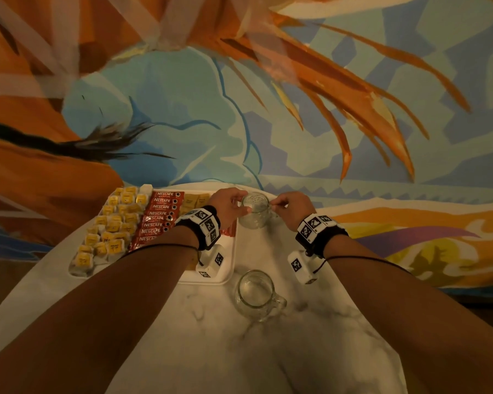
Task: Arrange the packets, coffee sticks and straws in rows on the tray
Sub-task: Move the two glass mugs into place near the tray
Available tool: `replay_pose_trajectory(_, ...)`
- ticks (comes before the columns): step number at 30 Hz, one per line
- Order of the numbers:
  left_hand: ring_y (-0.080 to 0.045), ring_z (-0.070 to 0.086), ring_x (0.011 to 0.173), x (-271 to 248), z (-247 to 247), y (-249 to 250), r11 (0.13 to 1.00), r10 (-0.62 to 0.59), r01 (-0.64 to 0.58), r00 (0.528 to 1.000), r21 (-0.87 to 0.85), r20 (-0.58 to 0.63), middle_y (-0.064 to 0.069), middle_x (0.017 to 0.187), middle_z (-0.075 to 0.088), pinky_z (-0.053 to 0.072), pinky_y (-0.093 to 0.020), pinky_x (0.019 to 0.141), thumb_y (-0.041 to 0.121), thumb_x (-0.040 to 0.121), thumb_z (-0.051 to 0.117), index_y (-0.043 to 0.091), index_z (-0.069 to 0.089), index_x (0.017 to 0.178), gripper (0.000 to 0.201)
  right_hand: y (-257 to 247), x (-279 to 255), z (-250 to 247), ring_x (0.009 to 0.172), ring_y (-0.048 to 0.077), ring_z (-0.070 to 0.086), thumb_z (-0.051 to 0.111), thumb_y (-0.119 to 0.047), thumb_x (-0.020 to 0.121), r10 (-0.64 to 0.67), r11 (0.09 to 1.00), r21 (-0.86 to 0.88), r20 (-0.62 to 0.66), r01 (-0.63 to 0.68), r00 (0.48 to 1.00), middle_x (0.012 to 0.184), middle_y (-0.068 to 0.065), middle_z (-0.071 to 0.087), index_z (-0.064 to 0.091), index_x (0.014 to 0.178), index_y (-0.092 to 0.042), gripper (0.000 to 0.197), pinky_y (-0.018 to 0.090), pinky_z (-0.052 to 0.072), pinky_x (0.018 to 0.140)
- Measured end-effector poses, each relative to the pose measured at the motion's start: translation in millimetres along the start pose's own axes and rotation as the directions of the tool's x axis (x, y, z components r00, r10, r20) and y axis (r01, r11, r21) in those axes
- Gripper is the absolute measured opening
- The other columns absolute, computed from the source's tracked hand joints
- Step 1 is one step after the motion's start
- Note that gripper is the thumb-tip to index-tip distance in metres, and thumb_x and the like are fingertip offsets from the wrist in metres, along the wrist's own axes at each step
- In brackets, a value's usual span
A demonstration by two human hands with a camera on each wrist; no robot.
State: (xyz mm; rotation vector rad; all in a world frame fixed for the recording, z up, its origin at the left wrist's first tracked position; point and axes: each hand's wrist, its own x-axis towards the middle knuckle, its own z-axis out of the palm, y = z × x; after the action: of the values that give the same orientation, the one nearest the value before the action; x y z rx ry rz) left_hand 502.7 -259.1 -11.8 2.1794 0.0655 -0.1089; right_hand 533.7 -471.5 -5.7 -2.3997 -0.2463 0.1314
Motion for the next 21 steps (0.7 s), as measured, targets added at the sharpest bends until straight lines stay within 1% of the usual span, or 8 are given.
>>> replay_pose_trajectory(4, -0.02, 0.065, 0.108, 1, 1, -1, 1.0, 0.001, -0.001, 1.0, 0.009, -0.004, -0.004, 0.126, 0.064, 0.052, -0.04, 0.1, 0.022, 0.083, 0.079, 0.017, 0.06, 0.131, 0.052, -1, 0, 0, 0.093, 0.018, 0.068, 0.071, -0.019, 0.089, 0.008, 1.0, 0.0, -0.004, -0.008, 1.0, 0.1, 0.003, 0.076, 0.079, 0.098, -0.016, 0.013, 0.018, 0.041, 0.077)
replay_pose_trajectory(7, -0.016, 0.061, 0.11, 2, 1, -2, 0.998, 0.003, -0.002, 1.0, 0.059, -0.008, 0.0, 0.127, 0.063, 0.05, -0.038, 0.102, 0.026, 0.085, 0.077, 0.02, 0.06, 0.132, 0.051, -3, -2, -2, 0.092, 0.017, 0.068, 0.07, -0.019, 0.09, 0.01, 1.0, -0.008, 0.001, -0.01, 1.0, 0.101, 0.003, 0.076, 0.079, 0.1, -0.016, 0.014, 0.018, 0.042, 0.077)
replay_pose_trajectory(9, -0.017, 0.061, 0.112, 3, 2, -2, 0.997, 0.003, -0.002, 1.0, 0.072, -0.012, 0.001, 0.127, 0.064, 0.05, -0.04, 0.102, 0.028, 0.085, 0.077, 0.023, 0.061, 0.132, 0.05, -4, -4, -3, 0.092, 0.017, 0.068, 0.07, -0.018, 0.09, 0.008, 1.0, -0.016, 0.003, -0.008, 1.0, 0.101, 0.003, 0.076, 0.079, 0.101, -0.016, 0.014, 0.018, 0.042, 0.077)
replay_pose_trajectory(13, -0.019, 0.064, 0.109, 4, 2, -4, 0.998, 0.004, -0.003, 1.0, 0.067, -0.007, 0.001, 0.125, 0.066, 0.051, -0.043, 0.101, 0.028, 0.083, 0.078, 0.023, 0.061, 0.131, 0.051, -5, -7, -5, 0.095, 0.019, 0.068, 0.07, -0.018, 0.09, 0.012, 1.0, -0.02, -0.002, -0.013, 1.0, 0.102, 0.004, 0.076, 0.078, 0.103, -0.015, 0.015, 0.018, 0.042, 0.079)
replay_pose_trajectory(17, -0.017, 0.063, 0.11, 4, 3, -4, 0.997, 0.008, -0.008, 1.0, 0.079, -0.001, 0.002, 0.125, 0.065, 0.051, -0.042, 0.102, 0.031, 0.084, 0.077, 0.025, 0.06, 0.132, 0.051, -5, -8, -5, 0.095, 0.018, 0.067, 0.069, -0.018, 0.091, 0.019, 0.999, -0.025, 0.0, -0.019, 1.0, 0.104, 0.004, 0.075, 0.078, 0.104, -0.016, 0.016, 0.019, 0.041, 0.079)
replay_pose_trajectory(19, -0.018, 0.062, 0.114, 3, 2, -4, 0.997, 0.007, -0.008, 1.0, 0.079, 0.02, 0.001, 0.129, 0.064, 0.049, -0.043, 0.103, 0.036, 0.084, 0.075, 0.026, 0.057, 0.134, 0.054, -3, -10, -5, 0.097, 0.02, 0.066, 0.068, -0.02, 0.091, 0.017, 0.999, -0.037, -0.005, -0.018, 1.0, 0.107, 0.004, 0.073, 0.075, 0.109, -0.017, 0.019, 0.021, 0.043, 0.08)
replay_pose_trajectory(21, -0.02, 0.061, 0.117, -3, 0, -5, 0.999, -0.012, 0.011, 0.999, 0.03, 0.038, -0.001, 0.133, 0.061, 0.049, -0.045, 0.103, 0.044, 0.083, 0.074, 0.027, 0.052, 0.137, 0.061, 1, -15, -6, 0.097, 0.021, 0.064, 0.068, -0.023, 0.091, 0.009, 0.999, -0.038, -0.028, -0.01, 1.0, 0.107, 0.004, 0.069, 0.069, 0.118, -0.016, 0.028, 0.024, 0.044, 0.082)
